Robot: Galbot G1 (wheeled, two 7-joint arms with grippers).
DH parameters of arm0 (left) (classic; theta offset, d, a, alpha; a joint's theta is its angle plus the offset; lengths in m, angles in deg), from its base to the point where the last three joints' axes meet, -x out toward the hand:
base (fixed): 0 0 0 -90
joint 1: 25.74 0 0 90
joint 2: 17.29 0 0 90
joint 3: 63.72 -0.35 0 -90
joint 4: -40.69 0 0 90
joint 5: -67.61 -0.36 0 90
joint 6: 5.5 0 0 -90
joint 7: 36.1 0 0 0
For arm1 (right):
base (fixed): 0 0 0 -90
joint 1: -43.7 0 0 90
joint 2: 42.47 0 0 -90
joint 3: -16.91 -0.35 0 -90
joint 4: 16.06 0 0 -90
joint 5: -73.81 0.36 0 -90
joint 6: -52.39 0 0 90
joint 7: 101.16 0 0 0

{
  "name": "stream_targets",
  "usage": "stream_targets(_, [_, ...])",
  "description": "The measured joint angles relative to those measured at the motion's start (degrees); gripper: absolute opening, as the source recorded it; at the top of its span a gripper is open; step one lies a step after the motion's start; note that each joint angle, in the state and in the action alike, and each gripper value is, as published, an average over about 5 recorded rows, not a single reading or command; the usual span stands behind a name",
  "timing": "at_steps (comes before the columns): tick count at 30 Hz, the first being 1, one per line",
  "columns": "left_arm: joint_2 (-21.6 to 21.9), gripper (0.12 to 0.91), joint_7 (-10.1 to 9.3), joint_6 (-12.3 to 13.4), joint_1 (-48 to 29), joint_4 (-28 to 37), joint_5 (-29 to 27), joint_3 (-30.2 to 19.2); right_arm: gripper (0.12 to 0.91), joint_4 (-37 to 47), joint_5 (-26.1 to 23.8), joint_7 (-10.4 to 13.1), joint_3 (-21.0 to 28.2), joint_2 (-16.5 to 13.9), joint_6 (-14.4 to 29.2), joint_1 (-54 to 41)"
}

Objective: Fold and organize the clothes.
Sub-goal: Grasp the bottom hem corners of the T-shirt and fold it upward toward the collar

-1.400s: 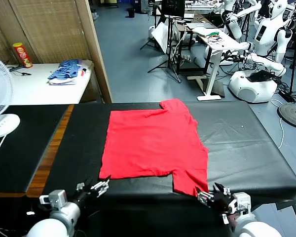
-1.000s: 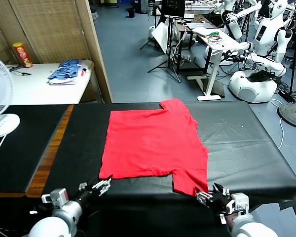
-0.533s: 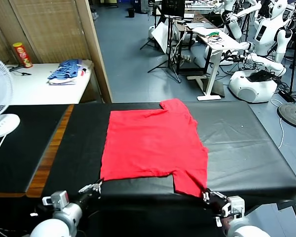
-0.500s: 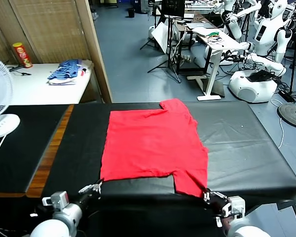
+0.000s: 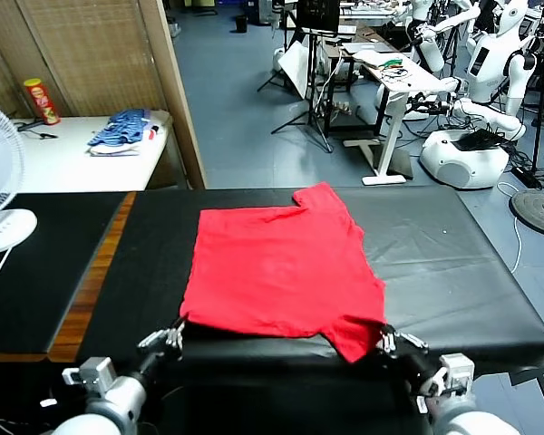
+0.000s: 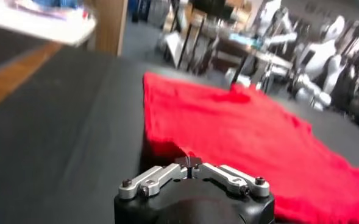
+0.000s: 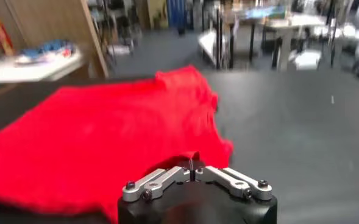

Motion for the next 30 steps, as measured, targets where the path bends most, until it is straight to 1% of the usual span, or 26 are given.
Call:
stream_targets(5, [-1.33,0.125,-0.64,1.62,-5.05,4.00,-1.65,-0.77,0.122,7.17,-1.39,-0.64,3.56,0.00,2.87,-7.61])
stream_targets(10, [-0.91,0.125,-0.35,2.66,-9.22,8.32,-4.31,-1.67,0.122,14.58,-2.90,-1.34,6.57,0.64,4.06,-14.09])
stream_targets(18, [0.05,0.125,-0.44,3.16,-15.16,15.02,-5.99,-3.59,0.122,23.78,-3.41,-2.41,9.23,1.99,5.85,-21.90])
stream_targets(20, [0.34,0.125,-0.43,3.19,-16.58,16.54,-6.69,-4.13,0.138,24.93,-3.15,-3.03,9.51,2.17,5.69,-22.91])
stream_targets(21, [0.44,0.125,-0.43,3.16,-17.23,17.23,-7.07,-4.39,0.163,25.19,-2.90,-3.41,9.56,2.13,5.35,-23.16])
stream_targets(23, [0.56,0.125,-0.43,2.92,-18.39,18.41,-7.68,-4.86,0.245,25.03,-2.05,-4.06,9.38,1.74,4.01,-23.14])
stream_targets(24, [0.59,0.125,-0.40,2.76,-18.86,18.83,-7.86,-5.03,0.294,24.58,-1.59,-4.26,9.20,1.40,3.12,-22.90])
stream_targets(25, [0.61,0.125,-0.37,2.56,-19.18,19.10,-7.95,-5.15,0.361,23.90,-1.20,-4.33,8.99,1.01,2.19,-22.54])
stream_targets(27, [0.63,0.137,-0.21,2.23,-19.43,19.33,-8.04,-5.28,0.461,21.76,-0.70,-4.22,8.41,0.00,0.32,-21.27])
stream_targets(28, [0.64,0.158,-0.11,2.10,-19.38,19.34,-8.09,-5.30,0.528,20.48,-0.66,-4.04,8.09,-0.52,-0.42,-20.43])
stream_targets(30, [0.66,0.236,0.05,1.84,-19.07,19.34,-8.25,-5.26,0.627,17.61,-0.70,-3.46,7.26,-1.64,-1.65,-18.36])
